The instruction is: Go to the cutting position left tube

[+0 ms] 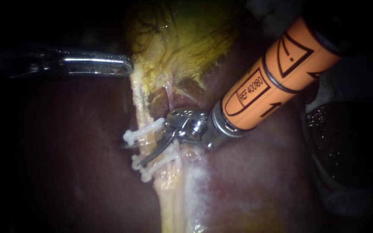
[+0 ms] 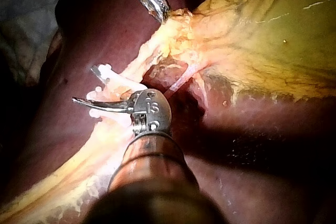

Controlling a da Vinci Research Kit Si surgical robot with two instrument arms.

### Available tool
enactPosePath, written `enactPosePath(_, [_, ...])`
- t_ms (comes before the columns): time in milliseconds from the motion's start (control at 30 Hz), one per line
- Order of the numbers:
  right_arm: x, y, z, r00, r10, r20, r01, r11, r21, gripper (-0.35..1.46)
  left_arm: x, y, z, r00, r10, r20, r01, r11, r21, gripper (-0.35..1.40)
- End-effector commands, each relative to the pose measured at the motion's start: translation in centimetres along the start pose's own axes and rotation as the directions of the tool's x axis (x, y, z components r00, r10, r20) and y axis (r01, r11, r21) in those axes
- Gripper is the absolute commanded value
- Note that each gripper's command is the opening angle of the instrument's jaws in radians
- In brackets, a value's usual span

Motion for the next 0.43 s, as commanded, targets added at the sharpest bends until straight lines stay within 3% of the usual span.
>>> enactPosePath(33, [0.01,0.00,0.00,1.000,0.001,0.000,-0.001,1.000,0.001,1.07,0.00,0.00,0.00,1.0000,0.000,0.000,0.000,1.000,0.000,-0.35])
enactPosePath(433, [0.00,0.01,0.00,1.000,0.000,-0.004,0.000,1.000,-0.002,1.07,0.00,0.00,0.00,1.0000,0.000,0.000,0.000,1.000,0.000,-0.35])
